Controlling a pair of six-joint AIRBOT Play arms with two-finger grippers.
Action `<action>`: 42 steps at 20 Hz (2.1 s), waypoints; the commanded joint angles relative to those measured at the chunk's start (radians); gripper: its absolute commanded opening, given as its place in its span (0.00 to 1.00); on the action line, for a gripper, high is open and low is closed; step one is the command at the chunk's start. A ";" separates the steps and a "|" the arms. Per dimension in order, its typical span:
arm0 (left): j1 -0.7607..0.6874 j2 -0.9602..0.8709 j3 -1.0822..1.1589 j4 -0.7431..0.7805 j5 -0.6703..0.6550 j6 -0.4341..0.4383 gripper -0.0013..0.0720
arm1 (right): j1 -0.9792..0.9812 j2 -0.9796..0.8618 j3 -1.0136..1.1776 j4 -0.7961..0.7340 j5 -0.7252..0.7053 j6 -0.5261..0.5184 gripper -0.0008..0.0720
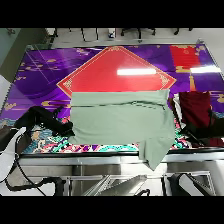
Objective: Fold the shirts.
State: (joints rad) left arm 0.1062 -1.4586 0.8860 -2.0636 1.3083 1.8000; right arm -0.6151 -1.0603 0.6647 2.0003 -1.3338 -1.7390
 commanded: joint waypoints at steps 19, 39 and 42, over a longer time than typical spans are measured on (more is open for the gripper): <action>-0.002 0.010 -0.026 0.159 0.041 -0.072 0.04 | 0.000 -0.085 -0.314 0.222 0.125 -0.109 0.04; -0.017 -0.037 0.420 0.309 0.034 -0.180 0.04 | 0.401 -0.211 0.261 0.308 0.422 -0.005 0.04; -0.016 -0.161 0.536 0.309 0.035 -0.180 0.04 | 0.448 -0.372 0.392 0.307 0.436 0.012 0.04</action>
State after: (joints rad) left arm 0.0906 -1.5135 1.3136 -1.7409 1.3457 1.6192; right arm -0.2287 -1.2926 0.9302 2.2963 -0.9417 -1.7462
